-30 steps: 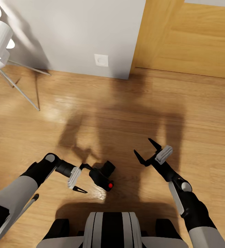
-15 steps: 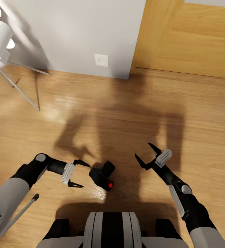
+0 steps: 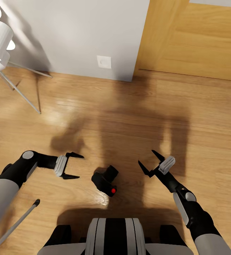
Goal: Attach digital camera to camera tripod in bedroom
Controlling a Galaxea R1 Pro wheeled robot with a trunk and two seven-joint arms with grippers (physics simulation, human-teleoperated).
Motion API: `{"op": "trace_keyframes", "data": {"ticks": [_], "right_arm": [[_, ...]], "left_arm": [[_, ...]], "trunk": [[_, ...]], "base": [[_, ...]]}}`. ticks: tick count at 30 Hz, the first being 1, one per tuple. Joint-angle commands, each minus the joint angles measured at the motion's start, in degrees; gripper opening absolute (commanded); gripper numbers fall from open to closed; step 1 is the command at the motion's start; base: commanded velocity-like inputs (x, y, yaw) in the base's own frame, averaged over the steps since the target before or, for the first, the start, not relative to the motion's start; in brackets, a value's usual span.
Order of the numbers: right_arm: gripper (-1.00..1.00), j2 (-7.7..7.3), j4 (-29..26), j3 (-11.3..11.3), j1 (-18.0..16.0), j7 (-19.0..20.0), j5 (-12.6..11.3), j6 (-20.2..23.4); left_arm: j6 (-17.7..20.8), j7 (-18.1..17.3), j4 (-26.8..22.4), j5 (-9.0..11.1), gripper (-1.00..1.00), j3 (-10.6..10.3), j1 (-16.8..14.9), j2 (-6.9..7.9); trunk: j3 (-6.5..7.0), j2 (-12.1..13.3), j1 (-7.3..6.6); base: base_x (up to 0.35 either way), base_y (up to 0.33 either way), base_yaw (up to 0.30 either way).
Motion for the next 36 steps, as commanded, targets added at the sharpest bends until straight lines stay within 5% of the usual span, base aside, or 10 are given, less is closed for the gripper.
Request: {"op": "trace_keyframes", "data": {"ticks": [1,9,10,20,32,34,35,36], "right_arm": [[1.00,0.00,0.0,-0.1,0.0,0.5,-0.5,0.1],[1.00,0.00,0.1,-0.1,0.0,0.5,-0.5,0.1],[1.00,0.00,0.1,-0.1,0.0,0.5,-0.5,0.1],[1.00,0.00,0.1,-0.1,0.0,0.5,-0.5,0.1],[1.00,0.00,0.1,0.0,0.0,0.5,-0.5,0.1],[1.00,0.00,0.1,0.0,0.0,0.5,-0.5,0.1],[1.00,0.00,0.2,0.0,0.0,0.5,-0.5,0.1],[1.00,0.00,0.2,0.0,0.0,0.5,-0.5,0.1]], "left_arm": [[-0.1,0.3,0.1,0.7,1.00,0.0,-0.4,0.41],[2.5,2.9,0.3,0.6,1.00,2.6,-3.0,1.13],[4.7,4.9,0.3,0.6,1.00,17.4,-3.0,1.13],[4.6,4.9,1.6,0.3,1.00,16.8,-3.6,-1.83],[3.1,5.9,7.8,-1.4,1.00,13.8,-3.6,-2.83],[1.9,9.5,8.2,-3.8,1.00,12.9,-3.6,-2.84],[-0.6,15.6,8.4,-10.4,1.00,9.7,-3.6,-2.73],[-1.3,16.5,8.4,-12.1,1.00,8.7,-3.6,-2.72]], "trunk": [[-0.03,0.0,-0.01],[-0.03,0.0,-0.01],[-0.03,0.0,-0.01],[-0.03,0.0,-0.01],[-0.03,0.0,-0.01],[-0.03,0.0,-0.01],[-0.03,0.0,-0.01],[-0.03,0.0,-0.01]], "base": [[0.000,0.000,0.000],[0.000,0.000,0.000],[0.000,0.000,0.000],[0.000,0.000,0.000],[0.000,0.000,0.000],[0.000,0.000,0.000],[0.000,0.000,0.000],[0.000,0.000,0.000]]}}
